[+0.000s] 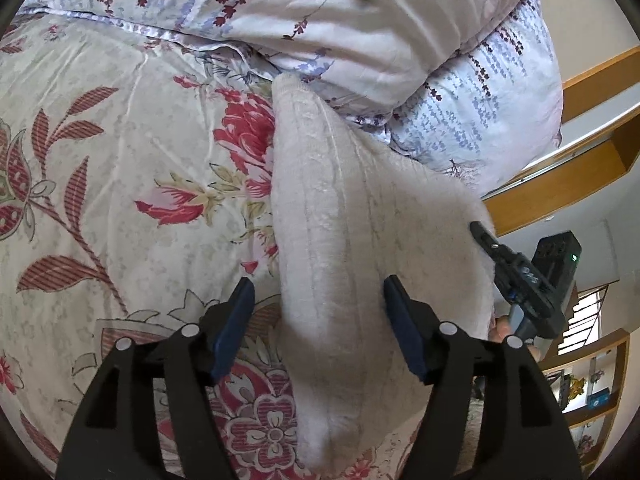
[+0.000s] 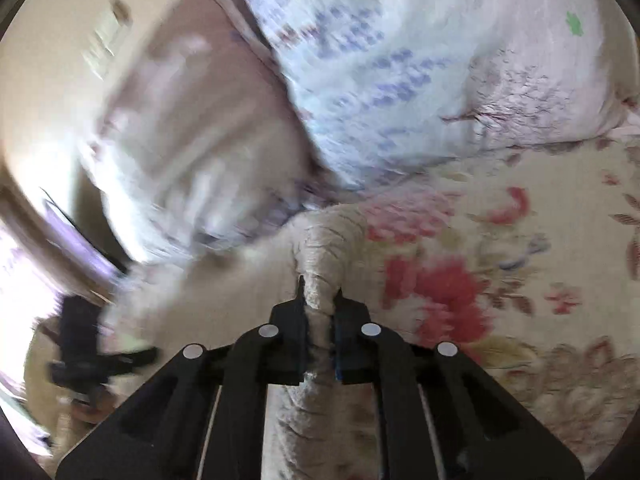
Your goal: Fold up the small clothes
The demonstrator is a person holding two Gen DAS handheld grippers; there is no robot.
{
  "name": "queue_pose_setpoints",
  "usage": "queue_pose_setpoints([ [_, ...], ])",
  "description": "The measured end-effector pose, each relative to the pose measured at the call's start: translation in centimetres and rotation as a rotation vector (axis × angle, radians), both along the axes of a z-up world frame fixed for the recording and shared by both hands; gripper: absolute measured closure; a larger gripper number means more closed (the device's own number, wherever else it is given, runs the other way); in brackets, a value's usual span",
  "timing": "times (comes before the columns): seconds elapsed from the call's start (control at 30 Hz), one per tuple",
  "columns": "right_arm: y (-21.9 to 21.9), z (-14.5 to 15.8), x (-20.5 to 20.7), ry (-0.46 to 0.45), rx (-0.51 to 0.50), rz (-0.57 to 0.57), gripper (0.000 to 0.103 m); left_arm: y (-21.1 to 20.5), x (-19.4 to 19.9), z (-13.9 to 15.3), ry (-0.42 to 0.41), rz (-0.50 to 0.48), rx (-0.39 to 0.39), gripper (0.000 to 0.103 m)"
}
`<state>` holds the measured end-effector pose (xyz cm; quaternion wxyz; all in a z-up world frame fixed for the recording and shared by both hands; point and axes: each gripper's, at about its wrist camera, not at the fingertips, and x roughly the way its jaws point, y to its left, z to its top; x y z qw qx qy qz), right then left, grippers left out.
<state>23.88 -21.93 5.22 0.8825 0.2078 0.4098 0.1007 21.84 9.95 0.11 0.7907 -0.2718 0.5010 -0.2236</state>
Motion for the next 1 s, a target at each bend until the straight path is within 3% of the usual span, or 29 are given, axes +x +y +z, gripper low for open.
queue_pose_setpoints([
  [0.07, -0.3, -2.0, 1.0, 0.097, -0.006, -0.027, 0.093, -0.6, 0.1, 0.2, -0.014, -0.001, 0.03, 0.034],
  [0.17, -0.5, -2.5, 1.2, 0.119, 0.015, -0.043, 0.092, -1.3, -0.3, 0.8, -0.051, 0.001, 0.101, 0.033],
  [0.33, -0.4, 0.3, -2.2, 0.032, -0.078, -0.045, 0.069, -1.0, -2.6, 2.7, -0.13, -0.001, 0.177, 0.034],
  [0.47, 1.2, 2.3, -6.6, -0.086, -0.105, 0.058, 0.053, -1.1, -5.0, 3.4, -0.187, -0.012, 0.267, 0.034],
  [0.6, 4.4, 1.2, -8.3, -0.058, -0.197, 0.175, 0.044, -2.7, -6.0, 2.9, -0.202, -0.045, 0.38, 0.033],
  [0.67, 5.5, -1.1, -7.4, 0.037, -0.295, 0.151, 0.043, -3.3, -5.8, 2.5, -0.207, -0.04, 0.431, 0.029],
  [0.77, 5.9, -1.4, -7.1, 0.038, -0.331, 0.108, 0.04, -3.8, -5.8, 2.2, -0.221, -0.025, 0.475, 0.026],
  [0.83, 6.3, -0.2, -8.0, 0.001, -0.36, 0.078, 0.033, -3.7, -6.7, 2.9, -0.258, -0.019, 0.481, 0.026],
  [0.9, 6.5, 0.8, -9.3, -0.059, -0.397, 0.052, 0.012, -3.6, -7.9, 3.3, -0.296, -0.009, 0.502, 0.022],
  [1.0, 6.5, 1.8, -11.5, -0.129, -0.404, 0.014, 0.004, -3.4, -9.6, 3.5, -0.327, 0.024, 0.522, 0.011],
])
